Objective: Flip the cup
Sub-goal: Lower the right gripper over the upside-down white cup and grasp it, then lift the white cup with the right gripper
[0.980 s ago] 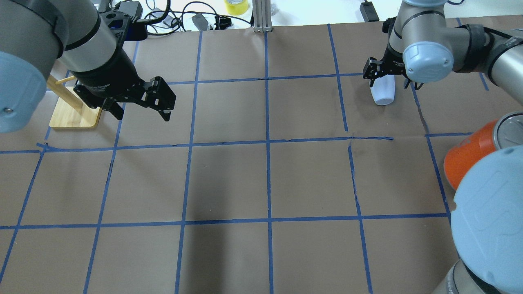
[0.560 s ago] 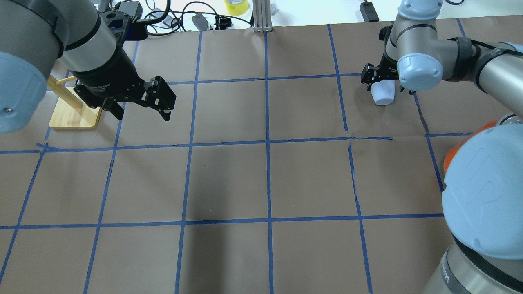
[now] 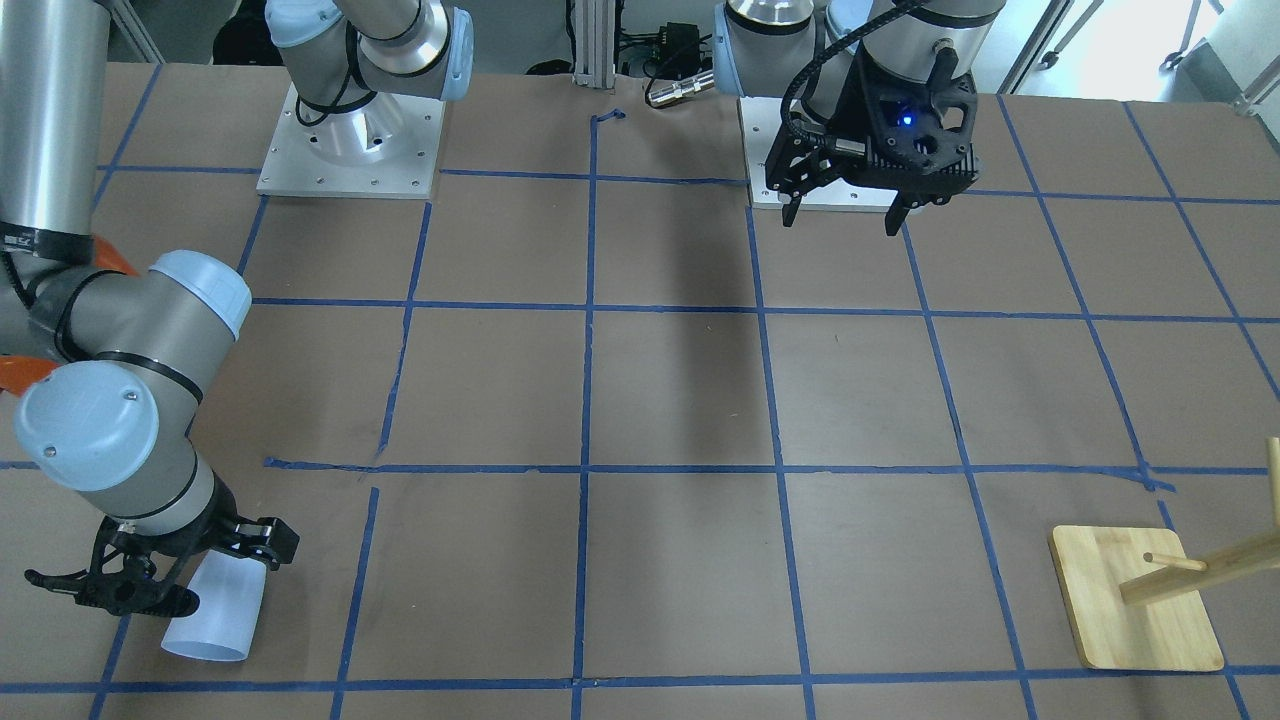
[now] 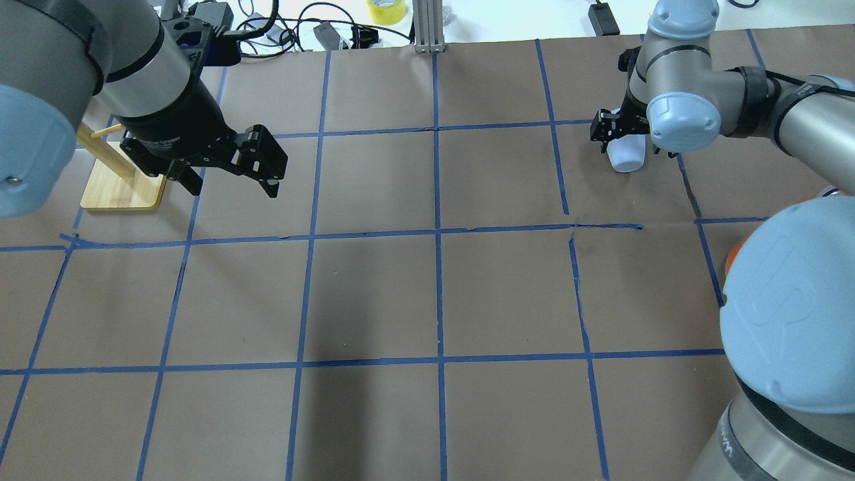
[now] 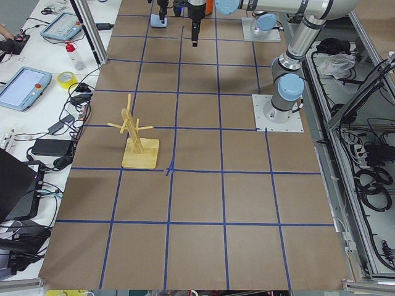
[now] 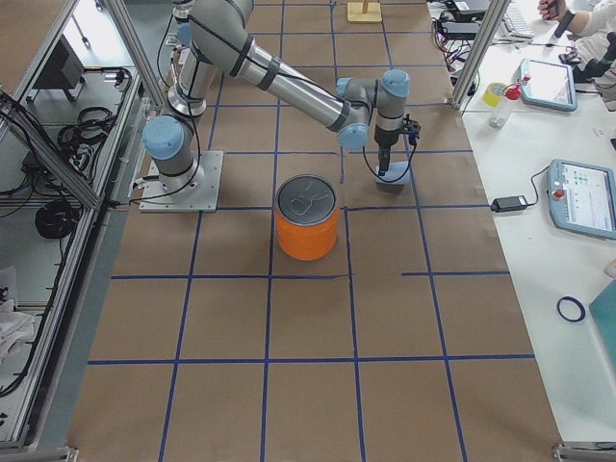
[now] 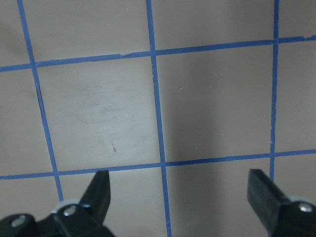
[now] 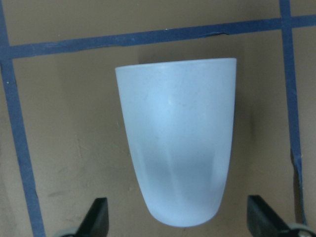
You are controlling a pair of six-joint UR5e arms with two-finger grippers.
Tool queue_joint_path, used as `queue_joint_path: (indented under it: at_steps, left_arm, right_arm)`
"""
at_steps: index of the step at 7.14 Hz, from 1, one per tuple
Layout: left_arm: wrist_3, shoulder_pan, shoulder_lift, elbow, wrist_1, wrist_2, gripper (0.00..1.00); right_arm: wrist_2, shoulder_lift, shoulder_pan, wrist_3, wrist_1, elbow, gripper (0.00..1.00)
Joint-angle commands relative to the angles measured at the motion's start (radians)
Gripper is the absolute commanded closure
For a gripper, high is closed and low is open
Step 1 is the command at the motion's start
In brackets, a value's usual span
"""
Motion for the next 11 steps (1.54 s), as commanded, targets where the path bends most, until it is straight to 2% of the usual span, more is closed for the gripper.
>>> queue_joint_path:
  at_steps: [1,11]
  left_arm:
    - [0.0,0.0,0.0,0.0,0.001,0.0,0.0]
    - [-0.005,0.0,0.0,0.0,0.006,0.0,0.0]
  right_arm:
    - [0.003,0.009,-0.011,-0.014,-0.006,-0.001,0.0]
    - [0.011,0.016,-0.023,0.008,-0.093,-0.009,0.0]
